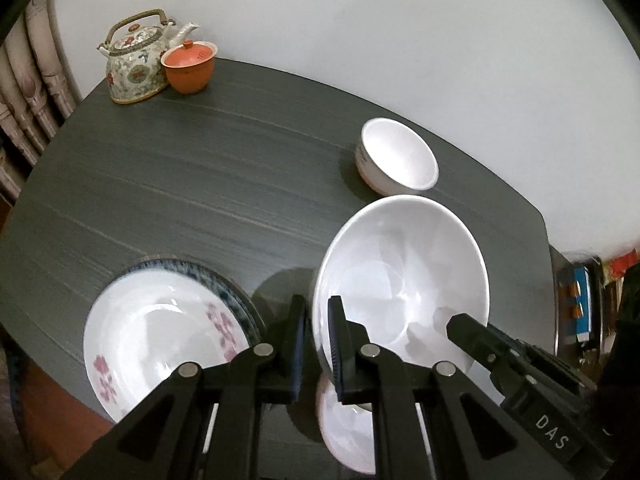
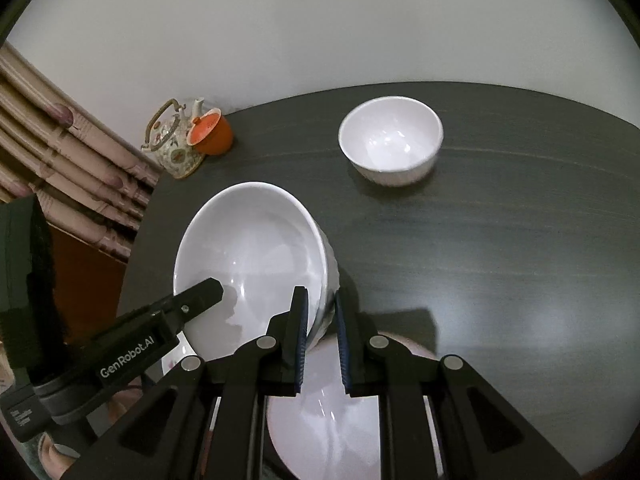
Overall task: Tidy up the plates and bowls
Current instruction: 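Lift the white bowl with the right tool and lower it into the pink bowl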
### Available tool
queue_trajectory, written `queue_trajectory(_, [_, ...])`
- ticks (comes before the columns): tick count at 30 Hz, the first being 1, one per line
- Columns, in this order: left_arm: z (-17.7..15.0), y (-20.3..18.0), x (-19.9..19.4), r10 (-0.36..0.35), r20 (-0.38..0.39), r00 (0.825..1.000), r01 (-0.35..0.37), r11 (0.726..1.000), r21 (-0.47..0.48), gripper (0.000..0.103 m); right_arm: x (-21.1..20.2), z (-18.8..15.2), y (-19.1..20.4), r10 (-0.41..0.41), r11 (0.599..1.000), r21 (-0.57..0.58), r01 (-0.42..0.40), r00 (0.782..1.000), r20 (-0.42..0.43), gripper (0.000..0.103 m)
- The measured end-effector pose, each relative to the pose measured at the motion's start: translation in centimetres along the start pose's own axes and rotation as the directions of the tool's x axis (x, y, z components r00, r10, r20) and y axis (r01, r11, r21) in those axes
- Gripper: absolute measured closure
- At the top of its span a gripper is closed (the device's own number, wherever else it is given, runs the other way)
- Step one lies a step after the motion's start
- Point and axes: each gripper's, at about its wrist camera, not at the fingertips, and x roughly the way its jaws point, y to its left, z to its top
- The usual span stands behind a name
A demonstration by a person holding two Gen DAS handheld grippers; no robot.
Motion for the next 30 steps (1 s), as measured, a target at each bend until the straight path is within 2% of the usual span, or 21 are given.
queue_trajectory(7, [-2.7, -1.9, -0.7, 0.005, -0.014, 1.000, -0.005, 0.999, 0.035, 0.092, -1.9, -3.6, -1.8, -0.009, 1.000, 0.019, 0.009, 1.000, -0.001, 0.089])
queue_trajectory(13, [-4.6, -2.3, 0.7, 0.009, -0.058, 0.998, -0.007, 0.999, 0.048, 0.092, -2.9, -5.7, -3.0, -0.026, 0.999, 0.029, 0.026, 1.000, 0.005, 0.088])
queue_trajectory(21, [-5.6, -2.4, 2.6, 0.046, -0.095, 0.994, -0.039, 0.996, 0.074, 0.092, -1.4, -7.4, -4.2, -0.049, 0.997, 0.051, 0.051, 0.998, -0.044, 0.088])
queue_trajectory(30, [-5.5, -3.1, 2.9, 0.078, -0.091, 0.993, -0.068, 0.992, 0.105, 0.092, 0.2, -8.0, -4.5, -0.064, 0.997, 0.046, 0.068, 0.995, -0.081, 0.088])
